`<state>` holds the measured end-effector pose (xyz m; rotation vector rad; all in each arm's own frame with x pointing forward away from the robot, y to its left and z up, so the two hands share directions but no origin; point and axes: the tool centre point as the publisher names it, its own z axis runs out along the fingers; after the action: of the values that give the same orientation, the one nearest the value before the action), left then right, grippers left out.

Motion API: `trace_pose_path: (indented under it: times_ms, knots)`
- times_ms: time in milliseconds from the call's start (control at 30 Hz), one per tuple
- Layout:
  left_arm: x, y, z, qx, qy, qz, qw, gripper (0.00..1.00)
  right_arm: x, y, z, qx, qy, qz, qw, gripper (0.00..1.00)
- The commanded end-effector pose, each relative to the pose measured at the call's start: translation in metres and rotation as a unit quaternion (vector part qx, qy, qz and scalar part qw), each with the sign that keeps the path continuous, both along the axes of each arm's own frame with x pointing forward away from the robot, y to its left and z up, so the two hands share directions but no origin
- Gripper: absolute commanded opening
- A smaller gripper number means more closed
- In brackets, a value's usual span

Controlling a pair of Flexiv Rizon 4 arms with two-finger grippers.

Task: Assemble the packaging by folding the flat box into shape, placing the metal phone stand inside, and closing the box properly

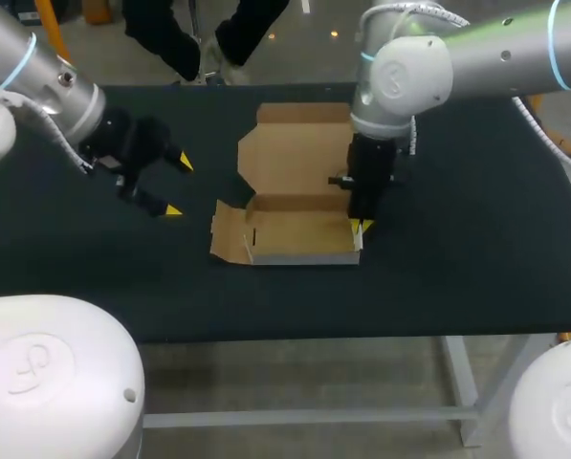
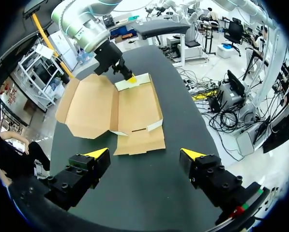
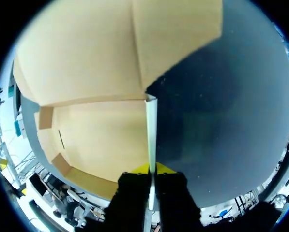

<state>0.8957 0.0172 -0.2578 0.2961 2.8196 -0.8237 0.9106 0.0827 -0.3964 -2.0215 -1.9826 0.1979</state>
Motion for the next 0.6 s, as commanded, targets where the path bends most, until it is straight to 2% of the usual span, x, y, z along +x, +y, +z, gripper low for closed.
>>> trace_pose_path:
  times_ms: [33,600]
  knots:
    - [0.0048,-0.0016,-0.0008,0.004,0.012,0.005,1.0,1.0,0.0015,0.0018,-0.001,-0.005,0.018,0.003,1.0,0.0]
    - [0.0054,-0.0018,-0.0018,0.004,0.019,0.012,1.0,1.0,-0.0022,-0.0016,-0.0054,-0.014,0.007,0.007,1.0,0.02]
